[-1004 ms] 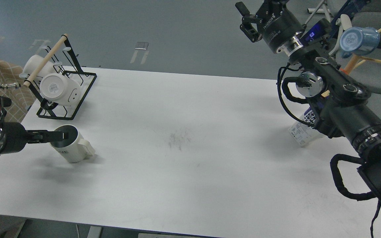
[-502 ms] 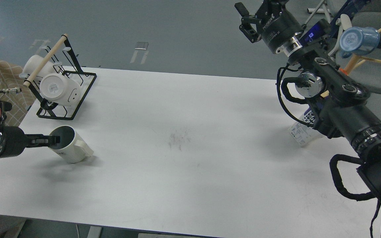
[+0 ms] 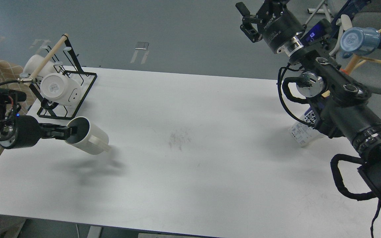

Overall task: Place cup and milk with both arms
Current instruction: 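Grasp the mug with the left gripper and lift it toward the table center, then set the mug upright at the table center with the left gripper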

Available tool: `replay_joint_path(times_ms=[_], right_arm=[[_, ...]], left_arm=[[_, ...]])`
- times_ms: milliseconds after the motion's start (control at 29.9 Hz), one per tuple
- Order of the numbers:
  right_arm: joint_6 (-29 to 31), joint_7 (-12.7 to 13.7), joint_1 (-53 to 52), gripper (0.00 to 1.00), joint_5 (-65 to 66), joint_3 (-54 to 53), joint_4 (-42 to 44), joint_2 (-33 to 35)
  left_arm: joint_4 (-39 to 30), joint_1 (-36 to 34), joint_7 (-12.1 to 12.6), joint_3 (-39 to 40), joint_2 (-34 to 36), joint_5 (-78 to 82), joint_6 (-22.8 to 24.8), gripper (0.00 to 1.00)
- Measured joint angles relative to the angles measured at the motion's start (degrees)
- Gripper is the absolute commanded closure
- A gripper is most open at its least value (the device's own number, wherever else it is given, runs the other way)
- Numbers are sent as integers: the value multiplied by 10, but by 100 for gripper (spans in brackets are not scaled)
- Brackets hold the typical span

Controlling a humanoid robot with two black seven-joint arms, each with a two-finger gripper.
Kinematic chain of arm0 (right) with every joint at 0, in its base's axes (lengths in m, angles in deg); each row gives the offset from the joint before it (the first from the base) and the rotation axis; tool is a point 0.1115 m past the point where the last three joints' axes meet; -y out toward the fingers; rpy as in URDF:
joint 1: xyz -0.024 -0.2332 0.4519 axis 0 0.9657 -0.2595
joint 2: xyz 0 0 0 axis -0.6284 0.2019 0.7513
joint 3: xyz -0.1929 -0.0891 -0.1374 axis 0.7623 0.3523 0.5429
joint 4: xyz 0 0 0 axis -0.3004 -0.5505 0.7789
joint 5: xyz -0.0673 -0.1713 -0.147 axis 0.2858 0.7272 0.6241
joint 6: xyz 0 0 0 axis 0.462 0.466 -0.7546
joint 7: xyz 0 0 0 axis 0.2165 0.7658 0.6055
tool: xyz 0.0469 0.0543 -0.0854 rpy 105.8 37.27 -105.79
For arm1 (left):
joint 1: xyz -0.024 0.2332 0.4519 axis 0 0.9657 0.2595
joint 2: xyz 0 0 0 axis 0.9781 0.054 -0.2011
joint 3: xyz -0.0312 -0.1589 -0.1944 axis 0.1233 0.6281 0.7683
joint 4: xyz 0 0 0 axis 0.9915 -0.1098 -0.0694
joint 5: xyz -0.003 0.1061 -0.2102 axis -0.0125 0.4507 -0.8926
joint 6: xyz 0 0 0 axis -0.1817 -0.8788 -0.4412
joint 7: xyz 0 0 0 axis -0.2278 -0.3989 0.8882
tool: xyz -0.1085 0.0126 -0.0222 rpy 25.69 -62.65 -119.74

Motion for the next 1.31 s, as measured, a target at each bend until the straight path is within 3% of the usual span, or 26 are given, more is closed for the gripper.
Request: replay_joint_path(times_ms=[201, 502, 770, 1038, 1305], right_arm=[[-15, 0, -23, 0, 0, -1, 3, 0], [-23, 0, -45, 0, 1, 0, 6, -6], [-25, 0, -46, 0, 1, 1, 6, -9], [-30, 0, -46, 0, 1, 0, 6, -12], [-31, 0, -44, 0, 1, 0, 6, -13]], left_arm=[[-49, -58, 48, -3, -48, -1, 0, 100], [-24, -117, 106, -10, -178, 25, 0, 100], [1, -132, 114, -35, -254, 92, 0, 100], [31, -188, 114, -141, -280, 105, 0, 100], [63, -209, 113, -175, -299, 107, 0, 100]])
